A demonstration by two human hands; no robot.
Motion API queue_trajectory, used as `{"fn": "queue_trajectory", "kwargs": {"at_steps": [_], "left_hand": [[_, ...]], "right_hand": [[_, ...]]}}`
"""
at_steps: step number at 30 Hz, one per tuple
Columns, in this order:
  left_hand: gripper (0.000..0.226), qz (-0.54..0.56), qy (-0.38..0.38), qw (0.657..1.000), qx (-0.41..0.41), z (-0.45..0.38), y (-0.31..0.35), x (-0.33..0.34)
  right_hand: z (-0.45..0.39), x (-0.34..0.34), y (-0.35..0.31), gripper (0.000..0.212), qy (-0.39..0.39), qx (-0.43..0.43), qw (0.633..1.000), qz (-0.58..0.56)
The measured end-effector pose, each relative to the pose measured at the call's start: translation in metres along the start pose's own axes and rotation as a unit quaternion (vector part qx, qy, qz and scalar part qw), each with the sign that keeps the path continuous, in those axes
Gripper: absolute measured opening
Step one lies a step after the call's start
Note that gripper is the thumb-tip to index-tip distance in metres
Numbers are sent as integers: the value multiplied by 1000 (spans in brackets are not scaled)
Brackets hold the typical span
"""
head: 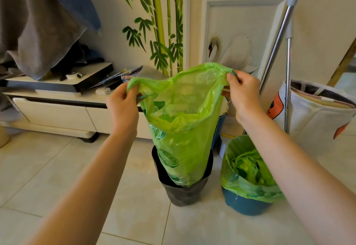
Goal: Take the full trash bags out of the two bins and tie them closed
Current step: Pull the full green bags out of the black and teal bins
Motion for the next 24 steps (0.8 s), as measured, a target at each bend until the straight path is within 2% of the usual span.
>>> {"fn": "queue_trajectory", "kwargs": {"at_steps": [3,8,11,15,17,19,22,24], "left_hand": [[23,9,-1,999,34,9,32,-3],[16,26,10,997,67,32,69,-8],[16,28,-3,998,59,46,79,-10],[19,39,-40,998,17,68,85,-11],[20,29,-66,997,-13,82,81,-11],[20,20,-77,995,-52,95,70,-13],[21,-31,-103,987,-117,111,40,-16],[21,-76,-125,977,-158,121,10,-18]], "right_hand": [[16,-15,-28,23,14,-48,999,9],[42,-32,-67,23,-15,-102,995,-4],[58,-45,-78,28,-27,-90,995,-40],[85,-61,-91,23,-50,-98,993,-41],[99,-67,-102,21,-74,-127,989,18],[109,-66,-105,29,-129,-139,975,117],[123,-55,-75,33,-258,-68,932,244],[133,-49,-42,34,-313,-21,894,320]]}}
Point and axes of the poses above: each hand's wrist, its own z-axis away from the middle knuckle, its own x-axis out of the palm, y = z × x, the point moved 8 cm from there along -z, towards the middle knuckle, and after that the axes turned 2 degrees about z, right-handed, at the moved point
